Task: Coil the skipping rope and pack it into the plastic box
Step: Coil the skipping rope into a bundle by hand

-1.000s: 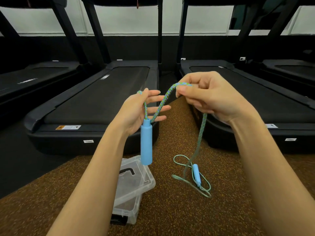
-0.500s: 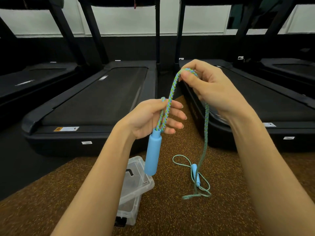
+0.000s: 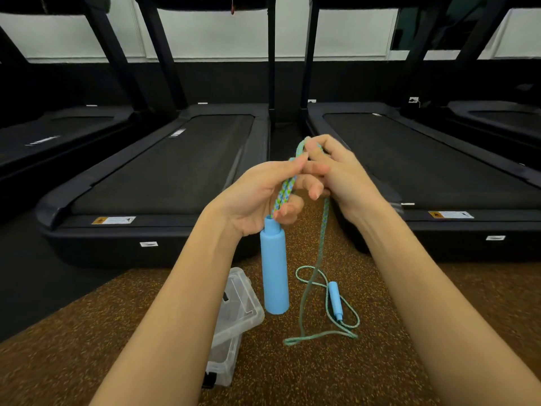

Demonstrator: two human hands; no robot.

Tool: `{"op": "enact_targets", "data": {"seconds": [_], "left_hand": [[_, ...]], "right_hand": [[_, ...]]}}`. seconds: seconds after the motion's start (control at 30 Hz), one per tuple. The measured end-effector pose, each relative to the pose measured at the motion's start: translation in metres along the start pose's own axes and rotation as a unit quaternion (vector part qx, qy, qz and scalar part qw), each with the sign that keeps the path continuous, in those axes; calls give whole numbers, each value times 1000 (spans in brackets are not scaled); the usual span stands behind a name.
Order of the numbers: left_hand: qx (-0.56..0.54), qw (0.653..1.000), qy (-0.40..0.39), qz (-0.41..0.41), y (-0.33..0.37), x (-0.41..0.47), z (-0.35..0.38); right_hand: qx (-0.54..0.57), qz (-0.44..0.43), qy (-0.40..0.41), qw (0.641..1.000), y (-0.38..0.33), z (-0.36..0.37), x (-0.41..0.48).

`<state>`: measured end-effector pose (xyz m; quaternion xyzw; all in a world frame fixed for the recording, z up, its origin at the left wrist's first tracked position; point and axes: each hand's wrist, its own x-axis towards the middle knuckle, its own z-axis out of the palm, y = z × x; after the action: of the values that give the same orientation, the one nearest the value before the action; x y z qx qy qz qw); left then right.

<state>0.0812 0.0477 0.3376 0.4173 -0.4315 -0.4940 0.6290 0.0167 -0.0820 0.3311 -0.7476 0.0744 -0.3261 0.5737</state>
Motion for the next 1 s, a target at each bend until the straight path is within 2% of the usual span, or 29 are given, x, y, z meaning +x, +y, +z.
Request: {"op": "enact_targets", "data": {"seconds": [0.1, 0.43, 0.73, 1.0], "left_hand": [[-26, 999, -15, 20, 2, -1, -1], [-132, 984, 63, 98, 6, -2, -4], [-141, 969, 134, 150, 12, -8, -20], [-124, 960, 176, 181, 15, -13, -30]], "right_hand": [[-18, 24, -26, 999, 10, 8, -3], [-64, 44, -132, 988, 23, 24, -8], [-161, 75, -301, 937, 14, 18, -10], [-232, 76, -368, 897, -2, 11, -12]]}}
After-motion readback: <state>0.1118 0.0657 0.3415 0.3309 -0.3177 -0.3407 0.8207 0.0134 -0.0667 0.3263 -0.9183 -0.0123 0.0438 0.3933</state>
